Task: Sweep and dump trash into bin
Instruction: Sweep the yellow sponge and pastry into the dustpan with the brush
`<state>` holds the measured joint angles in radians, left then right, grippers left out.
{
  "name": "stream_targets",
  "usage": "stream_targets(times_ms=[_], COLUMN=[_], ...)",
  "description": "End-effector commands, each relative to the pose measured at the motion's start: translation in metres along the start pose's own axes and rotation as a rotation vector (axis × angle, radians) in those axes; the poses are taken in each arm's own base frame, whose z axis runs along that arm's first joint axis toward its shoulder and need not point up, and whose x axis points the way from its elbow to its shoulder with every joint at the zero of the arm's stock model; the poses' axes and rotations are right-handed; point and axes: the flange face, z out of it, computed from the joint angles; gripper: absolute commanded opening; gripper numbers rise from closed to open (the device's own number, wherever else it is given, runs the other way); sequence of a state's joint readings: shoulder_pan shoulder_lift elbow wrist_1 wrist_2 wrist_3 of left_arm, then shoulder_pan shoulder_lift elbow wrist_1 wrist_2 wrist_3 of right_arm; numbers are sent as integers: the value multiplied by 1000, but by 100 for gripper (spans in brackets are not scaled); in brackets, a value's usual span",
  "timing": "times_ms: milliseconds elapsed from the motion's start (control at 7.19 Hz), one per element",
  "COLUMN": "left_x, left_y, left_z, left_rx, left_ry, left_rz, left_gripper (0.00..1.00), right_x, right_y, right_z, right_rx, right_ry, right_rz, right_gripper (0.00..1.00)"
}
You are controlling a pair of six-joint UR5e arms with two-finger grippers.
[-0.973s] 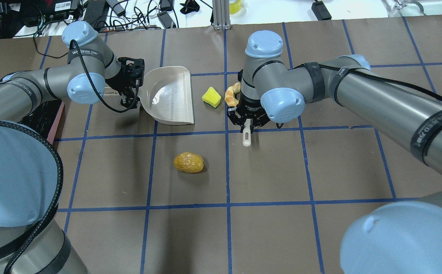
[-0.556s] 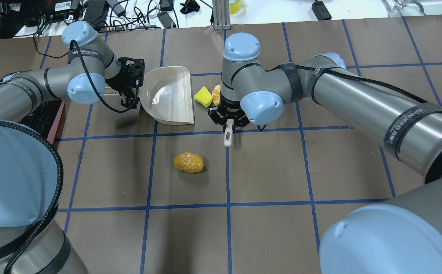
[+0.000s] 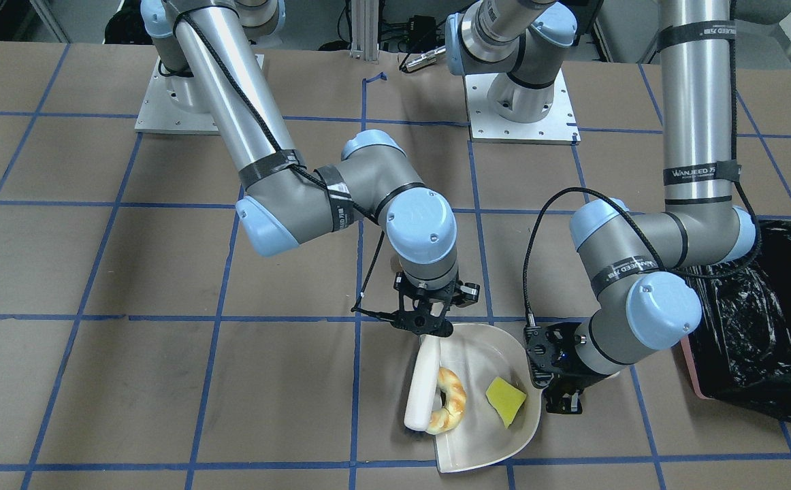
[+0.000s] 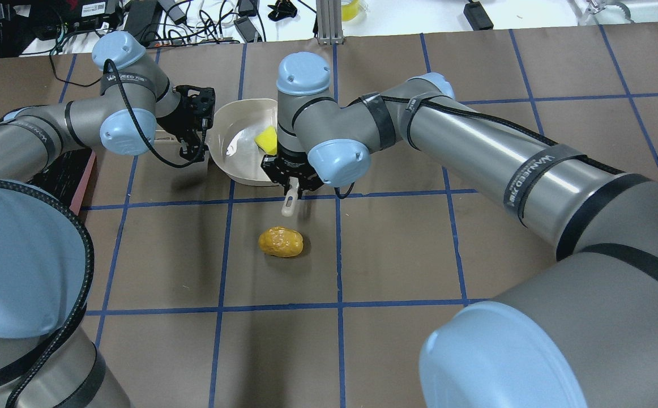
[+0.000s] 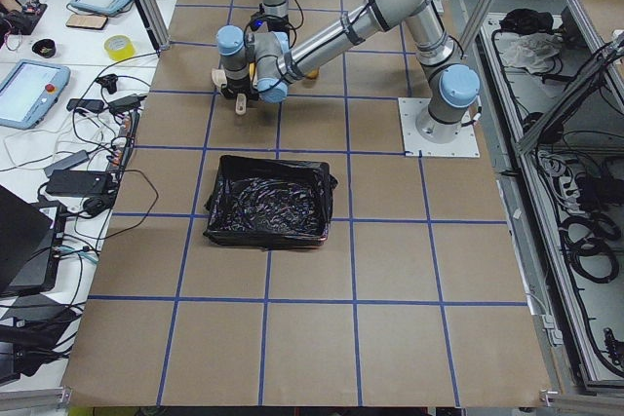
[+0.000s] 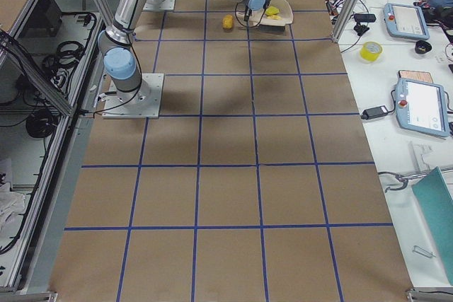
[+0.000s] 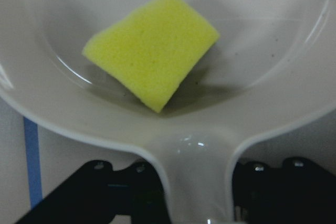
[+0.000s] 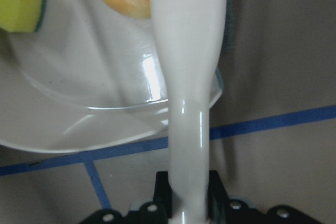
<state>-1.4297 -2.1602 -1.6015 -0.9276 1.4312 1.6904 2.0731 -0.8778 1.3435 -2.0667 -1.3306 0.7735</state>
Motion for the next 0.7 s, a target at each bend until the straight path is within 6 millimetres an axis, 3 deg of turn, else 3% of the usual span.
stream_targets(times_ms=[0, 278, 417, 556], left_x=[0, 1, 0, 0], left_y=[0, 0, 0, 8], left_z=[-2, -7, -9, -11], left_rx=[0, -1, -2, 1], left_ry=[-3, -9, -14, -16], left_rz=[0, 4, 11, 1], left_gripper=[0, 0, 0, 0], right_x=[-30, -32, -23, -7], right_y=[11, 13, 4, -8], right_z=[1, -4, -23, -54], right_rx=[4, 5, 8, 19], right_ry=[-21, -22, -19, -6], right_rz=[22, 24, 17, 12], right_gripper=[0, 0, 0, 0])
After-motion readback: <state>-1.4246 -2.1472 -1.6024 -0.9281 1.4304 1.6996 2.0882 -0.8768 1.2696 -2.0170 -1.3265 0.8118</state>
